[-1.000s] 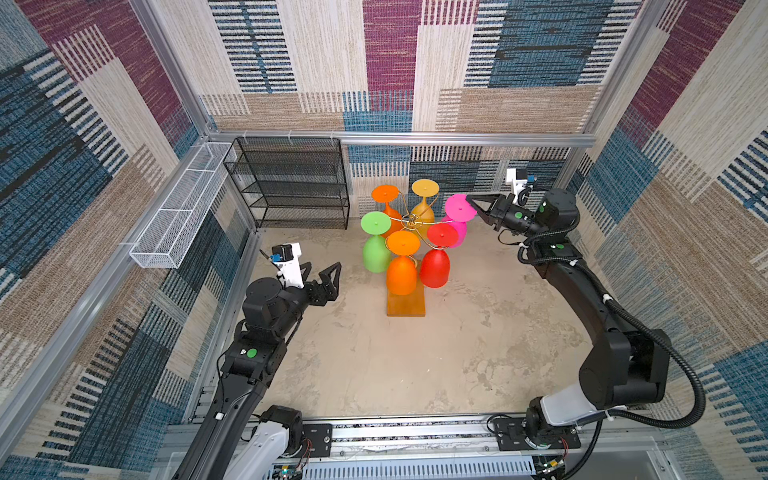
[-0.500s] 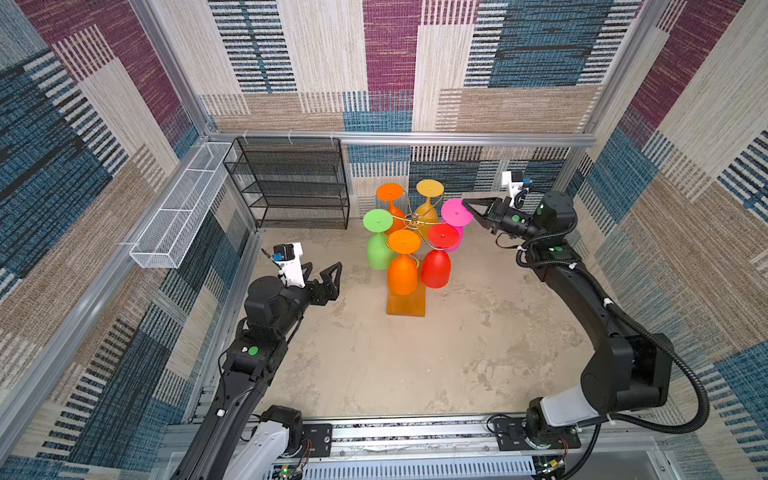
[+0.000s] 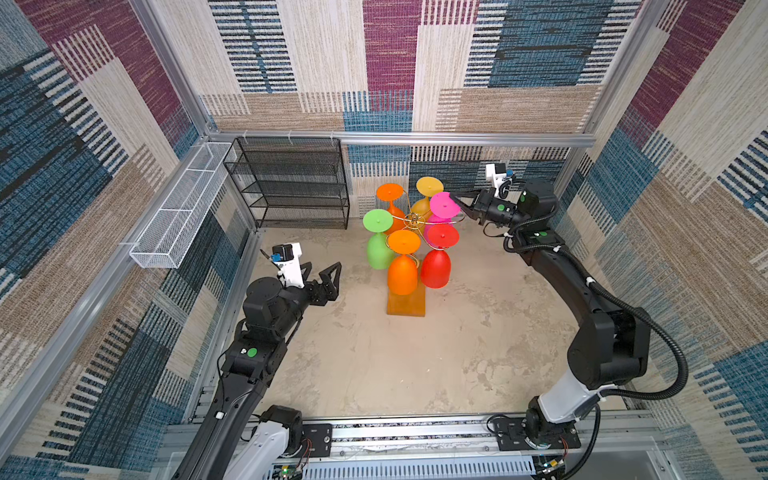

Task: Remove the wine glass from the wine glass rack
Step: 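Close the right gripper on the magenta glass and pull it off the rack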

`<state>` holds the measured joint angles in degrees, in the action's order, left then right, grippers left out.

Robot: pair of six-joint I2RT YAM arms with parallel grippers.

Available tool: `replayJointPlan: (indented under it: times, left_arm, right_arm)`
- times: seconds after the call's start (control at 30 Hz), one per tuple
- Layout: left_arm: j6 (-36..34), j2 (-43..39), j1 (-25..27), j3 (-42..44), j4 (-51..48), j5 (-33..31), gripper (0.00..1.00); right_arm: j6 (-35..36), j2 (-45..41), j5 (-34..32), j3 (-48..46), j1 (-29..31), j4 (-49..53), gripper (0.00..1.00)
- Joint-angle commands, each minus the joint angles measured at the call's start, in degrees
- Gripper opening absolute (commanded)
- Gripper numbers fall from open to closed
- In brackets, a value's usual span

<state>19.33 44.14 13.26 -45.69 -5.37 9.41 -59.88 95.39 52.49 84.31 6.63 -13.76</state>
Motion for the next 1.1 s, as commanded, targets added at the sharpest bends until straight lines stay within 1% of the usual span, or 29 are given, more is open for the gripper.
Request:
replayJointPlan:
  times: [0.0,0.27,0.5,0.67,0.8,0.9,1.0,1.07]
  left_arm:
    - [-1.5,-0.3,0.0,0.0,1.4,0.5,0.91]
    - [-1.8,-0.8,0.0,0.1,1.0,0.3,0.91]
    - [-1.8,-0.7,0.0,0.1,1.1,0.4,0.91]
    - [-1.7,-0.5,0.0,0.1,1.4,0.6,0.91]
    - [-1.8,-0.4,0.0,-0.2,1.7,1.1,0.91]
    - [-1.3,-0.4,0.0,-1.1,1.9,2.1,0.91]
    - [0.4,-0.2,0.0,-2.7,3.5,4.9,0.91]
    - [2.4,0.7,0.0,-3.7,6.1,7.5,0.91]
  right_arm:
    - [0.7,1.0,-1.5,1.3,0.0,-0.4,0.0]
    - [-0.1,1.2,-4.2,0.4,-1.3,-2.1,0.0]
    - [-4.1,-1.4,-4.7,-4.5,-5.4,-7.7,0.0]
    - [-6.1,-5.4,-4.7,-9.1,-8.7,-10.6,0.0]
    - [-7.4,-10.4,-4.8,-13.4,-11.8,-12.4,0.0]
    - [-7.4,-15.9,-5.5,-16.9,-15.0,-12.4,0.0]
    - [-6.9,-22.7,-6.6,-19.7,-18.5,-11.5,0.0]
    - [-5.0,-27.3,-7.6,-20.0,-20.0,-10.6,0.0]
